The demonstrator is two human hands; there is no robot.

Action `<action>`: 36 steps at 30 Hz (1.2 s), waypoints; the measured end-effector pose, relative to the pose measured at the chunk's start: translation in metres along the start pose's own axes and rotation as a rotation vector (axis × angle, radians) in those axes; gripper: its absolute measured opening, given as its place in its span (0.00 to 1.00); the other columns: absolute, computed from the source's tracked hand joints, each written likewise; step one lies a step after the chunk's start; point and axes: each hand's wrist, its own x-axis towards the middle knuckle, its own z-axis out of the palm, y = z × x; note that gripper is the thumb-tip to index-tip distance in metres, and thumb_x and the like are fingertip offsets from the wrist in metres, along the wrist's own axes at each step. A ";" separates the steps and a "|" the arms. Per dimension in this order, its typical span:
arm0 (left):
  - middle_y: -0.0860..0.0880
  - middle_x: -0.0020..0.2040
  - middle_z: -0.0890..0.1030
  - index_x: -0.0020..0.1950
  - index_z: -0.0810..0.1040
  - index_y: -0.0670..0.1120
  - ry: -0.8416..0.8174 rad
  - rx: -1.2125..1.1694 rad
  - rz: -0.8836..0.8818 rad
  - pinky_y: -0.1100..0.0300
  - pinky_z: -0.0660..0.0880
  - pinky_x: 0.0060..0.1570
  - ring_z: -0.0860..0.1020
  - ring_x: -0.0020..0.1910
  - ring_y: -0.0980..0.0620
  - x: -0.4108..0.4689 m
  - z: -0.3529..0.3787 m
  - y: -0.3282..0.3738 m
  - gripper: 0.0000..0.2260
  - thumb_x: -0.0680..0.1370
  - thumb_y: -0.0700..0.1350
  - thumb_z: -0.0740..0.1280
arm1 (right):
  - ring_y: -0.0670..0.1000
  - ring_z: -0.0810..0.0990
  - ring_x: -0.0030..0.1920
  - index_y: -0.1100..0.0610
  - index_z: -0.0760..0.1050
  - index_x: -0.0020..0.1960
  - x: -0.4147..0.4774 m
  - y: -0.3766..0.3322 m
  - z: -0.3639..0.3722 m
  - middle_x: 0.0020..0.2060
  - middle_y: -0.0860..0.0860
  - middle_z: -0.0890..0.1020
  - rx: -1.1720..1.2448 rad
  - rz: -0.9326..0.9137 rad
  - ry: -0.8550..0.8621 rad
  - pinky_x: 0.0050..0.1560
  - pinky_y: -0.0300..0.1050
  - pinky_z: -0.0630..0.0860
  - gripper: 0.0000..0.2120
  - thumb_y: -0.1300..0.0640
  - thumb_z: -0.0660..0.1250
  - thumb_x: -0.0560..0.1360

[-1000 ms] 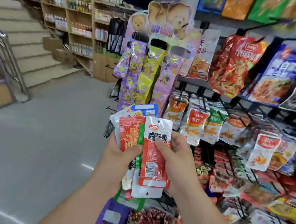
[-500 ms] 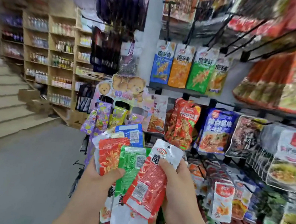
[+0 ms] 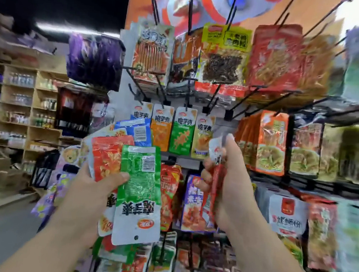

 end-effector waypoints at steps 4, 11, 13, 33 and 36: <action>0.41 0.51 0.87 0.56 0.78 0.48 -0.053 -0.007 0.051 0.34 0.82 0.50 0.85 0.50 0.34 0.011 0.033 0.011 0.11 0.79 0.35 0.71 | 0.53 0.73 0.41 0.46 0.73 0.47 0.031 -0.025 -0.025 0.44 0.54 0.76 -0.374 -0.100 0.121 0.43 0.53 0.68 0.14 0.36 0.62 0.79; 0.48 0.43 0.88 0.57 0.76 0.47 -0.147 0.057 0.125 0.59 0.81 0.30 0.87 0.40 0.48 0.033 0.085 0.019 0.13 0.78 0.33 0.71 | 0.54 0.79 0.35 0.59 0.79 0.61 0.079 -0.074 -0.045 0.38 0.53 0.80 -0.452 -0.315 0.290 0.39 0.53 0.79 0.15 0.49 0.70 0.81; 0.48 0.47 0.88 0.60 0.75 0.49 -0.180 0.080 0.141 0.55 0.84 0.38 0.87 0.44 0.48 0.041 0.095 0.018 0.15 0.78 0.33 0.72 | 0.50 0.79 0.39 0.57 0.78 0.62 0.093 -0.083 -0.051 0.44 0.51 0.80 -0.616 -0.413 0.404 0.37 0.40 0.75 0.16 0.48 0.70 0.81; 0.52 0.51 0.86 0.58 0.76 0.57 -0.267 0.111 0.198 0.65 0.76 0.42 0.85 0.46 0.57 0.076 0.119 0.006 0.18 0.79 0.35 0.72 | 0.42 0.69 0.37 0.49 0.77 0.69 0.121 -0.084 -0.061 0.38 0.45 0.75 -1.133 -0.653 0.373 0.38 0.31 0.65 0.16 0.47 0.68 0.82; 0.49 0.52 0.86 0.56 0.77 0.56 -0.257 0.097 0.170 0.57 0.77 0.49 0.84 0.52 0.50 0.078 0.112 0.003 0.16 0.78 0.35 0.73 | 0.48 0.78 0.52 0.50 0.78 0.72 0.123 -0.079 -0.061 0.53 0.51 0.85 -1.143 -0.703 0.404 0.53 0.36 0.65 0.19 0.47 0.68 0.82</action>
